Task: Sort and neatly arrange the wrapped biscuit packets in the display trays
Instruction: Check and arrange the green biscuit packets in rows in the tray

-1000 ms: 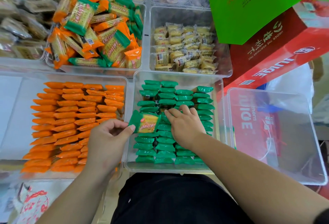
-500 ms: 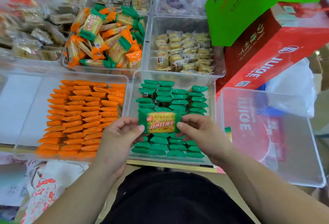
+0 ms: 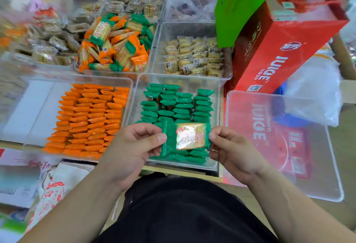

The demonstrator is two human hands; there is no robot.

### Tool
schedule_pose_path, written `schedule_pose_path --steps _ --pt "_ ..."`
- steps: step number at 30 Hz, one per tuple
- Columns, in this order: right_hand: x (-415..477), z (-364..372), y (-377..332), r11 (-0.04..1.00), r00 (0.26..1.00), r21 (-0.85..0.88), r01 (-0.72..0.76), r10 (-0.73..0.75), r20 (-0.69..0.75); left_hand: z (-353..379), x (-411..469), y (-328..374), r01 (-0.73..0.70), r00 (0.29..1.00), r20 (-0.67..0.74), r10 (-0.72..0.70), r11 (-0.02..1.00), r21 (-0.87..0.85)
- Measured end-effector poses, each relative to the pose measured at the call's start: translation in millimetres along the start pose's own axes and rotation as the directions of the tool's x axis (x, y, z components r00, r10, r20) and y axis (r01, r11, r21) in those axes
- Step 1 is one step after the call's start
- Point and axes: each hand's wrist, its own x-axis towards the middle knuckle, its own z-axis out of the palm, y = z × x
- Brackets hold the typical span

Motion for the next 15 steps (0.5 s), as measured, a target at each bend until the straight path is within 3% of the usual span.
schedule_pose_path --steps 5,11,15 --pt "-7 -6 3 0.995 1.000 0.102 -0.011 0.009 0.017 15 -9 7 -0.005 1.000 -0.023 0.005 1.000 -0.001" --pt "-20 -10 -6 0.962 0.995 0.265 0.063 -0.082 0.060 19 -11 2 -0.008 0.995 -0.104 0.009 1.000 0.002" --pt "-33 -7 -20 0.960 0.992 0.261 0.099 -0.115 0.050 27 -15 2 -0.024 0.997 -0.077 0.020 0.998 -0.059"
